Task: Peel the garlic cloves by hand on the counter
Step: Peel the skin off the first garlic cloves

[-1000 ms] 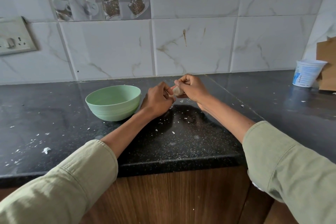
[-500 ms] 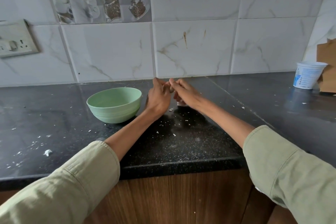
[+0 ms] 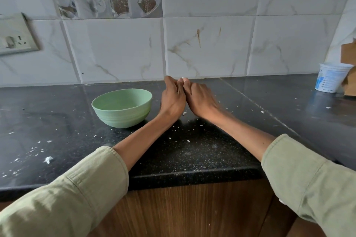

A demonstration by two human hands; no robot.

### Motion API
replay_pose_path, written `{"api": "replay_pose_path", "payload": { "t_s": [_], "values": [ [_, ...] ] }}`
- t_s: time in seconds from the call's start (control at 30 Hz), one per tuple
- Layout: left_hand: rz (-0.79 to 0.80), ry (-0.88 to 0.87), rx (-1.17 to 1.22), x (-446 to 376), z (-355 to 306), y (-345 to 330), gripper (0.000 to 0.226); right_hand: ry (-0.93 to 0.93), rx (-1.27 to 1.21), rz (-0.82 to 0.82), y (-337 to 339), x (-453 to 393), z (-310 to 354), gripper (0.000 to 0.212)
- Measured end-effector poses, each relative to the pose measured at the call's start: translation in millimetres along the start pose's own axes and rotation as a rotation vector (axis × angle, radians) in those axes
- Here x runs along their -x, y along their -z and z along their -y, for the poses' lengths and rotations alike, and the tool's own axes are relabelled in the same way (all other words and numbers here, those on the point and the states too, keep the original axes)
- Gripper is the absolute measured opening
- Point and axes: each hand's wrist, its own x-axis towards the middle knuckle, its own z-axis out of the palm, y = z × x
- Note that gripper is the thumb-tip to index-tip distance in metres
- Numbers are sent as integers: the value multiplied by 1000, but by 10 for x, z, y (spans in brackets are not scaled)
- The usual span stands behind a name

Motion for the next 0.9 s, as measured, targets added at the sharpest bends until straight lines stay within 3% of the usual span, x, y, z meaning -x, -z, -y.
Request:
{"api": "replay_pose_path", "payload": {
  "t_s": [0.23, 0.4, 0.53, 0.7, 0.77, 0.9],
  "values": [
    [10, -35, -1, -25, 53, 33, 27, 77, -27, 15, 49, -8, -6, 64],
    [52, -17, 107, -81, 116, 46, 25, -16, -211, 46, 115, -88, -41, 45],
    [94, 34, 55, -91, 192, 40, 22, -54, -102, 148, 212, -103, -129, 49],
    [70, 167, 51, -111, 217, 67, 36, -100, -32, 290, 291, -86, -227, 46],
    [81, 169, 45, -117, 224, 70, 37, -102, -23, 306, 307, -76, -207, 50],
    [136, 100, 60, -63, 164, 72, 32, -93, -30, 253, 287, -96, -182, 82]
  ]
}}
